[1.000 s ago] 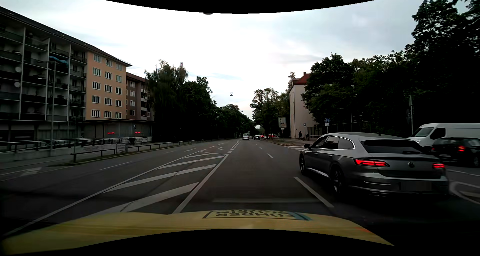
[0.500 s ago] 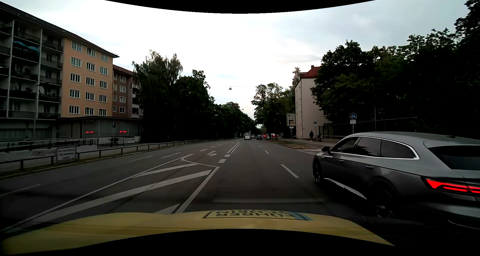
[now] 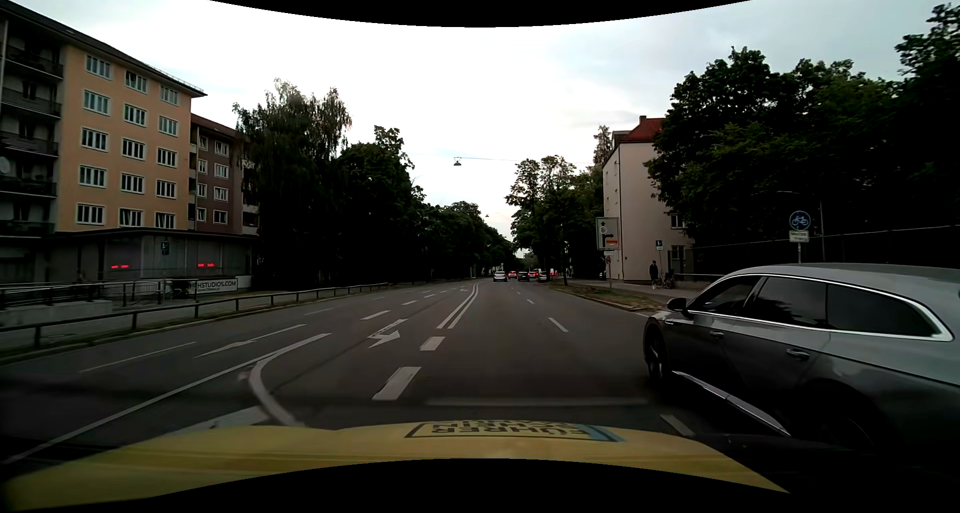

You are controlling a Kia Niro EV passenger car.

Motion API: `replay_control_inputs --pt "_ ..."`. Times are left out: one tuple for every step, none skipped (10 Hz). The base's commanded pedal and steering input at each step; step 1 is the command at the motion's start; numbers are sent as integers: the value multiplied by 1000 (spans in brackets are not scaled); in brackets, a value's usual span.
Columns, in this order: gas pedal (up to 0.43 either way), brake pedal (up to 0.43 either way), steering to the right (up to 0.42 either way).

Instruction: Follow the waypoints while adhering to traffic rules and regulations

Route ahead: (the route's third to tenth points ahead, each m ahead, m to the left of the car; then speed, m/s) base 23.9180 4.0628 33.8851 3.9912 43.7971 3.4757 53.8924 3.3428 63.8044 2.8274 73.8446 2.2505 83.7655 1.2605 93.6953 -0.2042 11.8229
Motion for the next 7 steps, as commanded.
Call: replay_control_inputs --pt "20 0 -2" --pt "20 0 3" --pt "39 0 5" --pt "39 0 5" --pt "47 0 5" --pt "47 0 5" --pt "59 0 5"
